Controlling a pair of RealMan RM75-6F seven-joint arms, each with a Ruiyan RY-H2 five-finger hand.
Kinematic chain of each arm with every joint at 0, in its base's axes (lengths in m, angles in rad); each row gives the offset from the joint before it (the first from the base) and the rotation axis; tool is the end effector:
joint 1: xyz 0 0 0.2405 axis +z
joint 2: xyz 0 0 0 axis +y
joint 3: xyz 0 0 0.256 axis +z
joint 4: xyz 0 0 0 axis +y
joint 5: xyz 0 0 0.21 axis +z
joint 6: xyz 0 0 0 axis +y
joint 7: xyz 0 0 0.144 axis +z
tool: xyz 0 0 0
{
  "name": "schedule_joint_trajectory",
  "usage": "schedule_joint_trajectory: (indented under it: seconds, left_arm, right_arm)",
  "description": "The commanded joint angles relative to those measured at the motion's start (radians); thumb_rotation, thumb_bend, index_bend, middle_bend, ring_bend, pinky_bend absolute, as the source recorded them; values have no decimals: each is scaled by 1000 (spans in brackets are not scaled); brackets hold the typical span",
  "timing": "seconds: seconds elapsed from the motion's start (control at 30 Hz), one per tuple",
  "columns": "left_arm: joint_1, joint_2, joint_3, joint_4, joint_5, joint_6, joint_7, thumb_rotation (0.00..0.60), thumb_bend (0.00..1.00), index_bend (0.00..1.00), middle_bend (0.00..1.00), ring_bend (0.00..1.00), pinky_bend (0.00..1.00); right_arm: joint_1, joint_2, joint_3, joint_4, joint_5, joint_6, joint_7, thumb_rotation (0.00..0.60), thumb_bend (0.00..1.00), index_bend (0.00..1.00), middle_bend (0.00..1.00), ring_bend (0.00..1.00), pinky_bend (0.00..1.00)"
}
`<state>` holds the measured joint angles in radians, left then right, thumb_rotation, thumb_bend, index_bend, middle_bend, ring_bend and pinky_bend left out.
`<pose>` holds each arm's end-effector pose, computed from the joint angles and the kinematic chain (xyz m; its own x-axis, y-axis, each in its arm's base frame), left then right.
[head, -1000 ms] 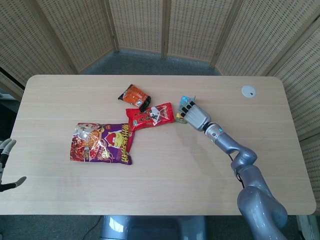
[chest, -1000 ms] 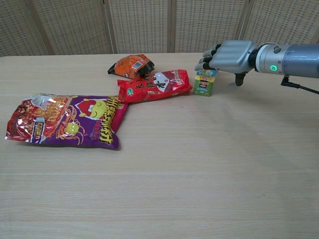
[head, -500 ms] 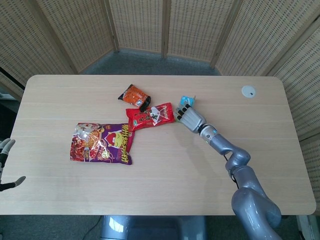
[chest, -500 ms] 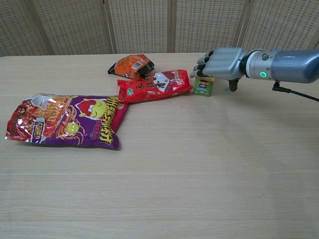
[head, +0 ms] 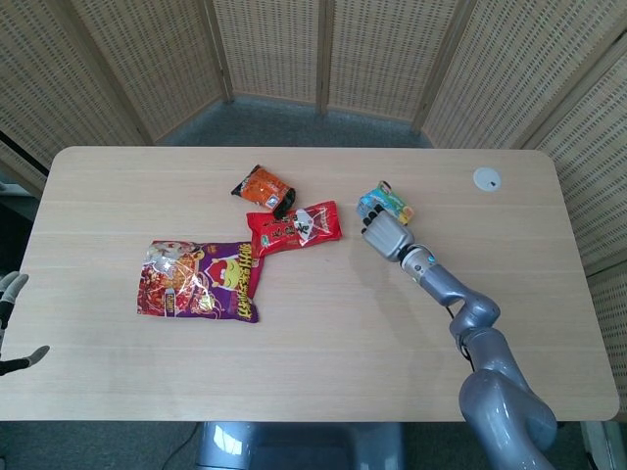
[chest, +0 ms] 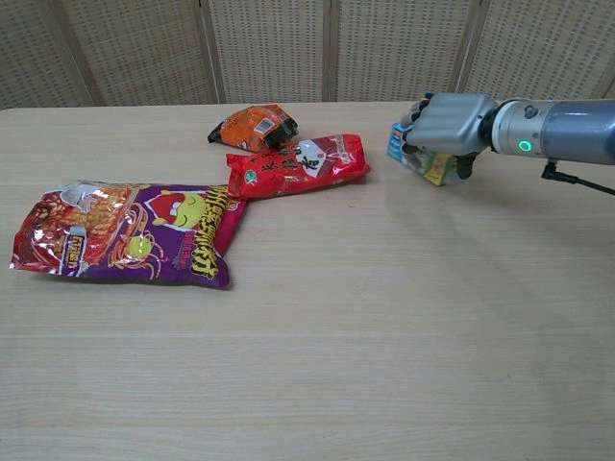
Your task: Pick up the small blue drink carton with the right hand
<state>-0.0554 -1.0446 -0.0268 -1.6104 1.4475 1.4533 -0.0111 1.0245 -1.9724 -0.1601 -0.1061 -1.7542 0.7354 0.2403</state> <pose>-0.3323 0.1666 0.1801 0.4475 0.0637 0.8920 0.8893 0.0737 -0.4514 -0.1857 -0.4702 -0.0423 0.9520 0.0850 0.2942 -0.1848 -0.6067 0.7731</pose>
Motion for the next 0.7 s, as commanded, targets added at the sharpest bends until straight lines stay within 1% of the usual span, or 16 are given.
schedule_joint_trajectory:
  seconds: [0.03, 0.13, 0.23, 0.33, 0.47, 0.57, 0.63, 0.7]
  left_arm:
    - [0, 1, 0, -1, 0, 0, 0, 600, 0, 34, 0, 0, 0]
    - [-1, 0, 1, -2, 2, -3, 1, 600, 0, 34, 0, 0, 0]
    - [-4, 0, 4, -3, 6, -8, 1, 600, 0, 35, 0, 0, 0]
    - [-6, -1, 6, -4, 10, -12, 0, 600, 0, 35, 0, 0, 0]
    - [-10, 0, 7, -6, 16, -16, -4, 600, 0, 37, 0, 0, 0]
    - [-13, -2, 10, -6, 21, -21, -4, 600, 0, 37, 0, 0, 0]
    - [-15, -3, 12, -6, 23, -24, -3, 600, 0, 37, 0, 0, 0]
    - [-15, -4, 14, -6, 26, -26, -2, 600, 0, 37, 0, 0, 0]
  right_arm:
    - [-20, 13, 9, 20, 15, -10, -21, 600, 347, 408, 346, 162, 111]
    - [-44, 31, 40, 33, 52, -49, -61, 600, 347, 401, 342, 162, 111]
    - [-65, 51, 63, 24, 78, -53, -80, 600, 343, 396, 335, 162, 111]
    - [-85, 73, 83, -6, 100, -7, -64, 600, 335, 387, 327, 163, 110]
    - [-107, 101, 93, -58, 109, 90, -3, 600, 334, 356, 311, 162, 111]
    - [-117, 111, 120, -94, 134, 140, 43, 600, 334, 285, 282, 153, 111]
    - [-115, 112, 149, -118, 164, 140, 68, 600, 334, 200, 243, 113, 108]
    - [-104, 115, 187, -149, 201, 124, 89, 600, 334, 84, 161, 41, 81]
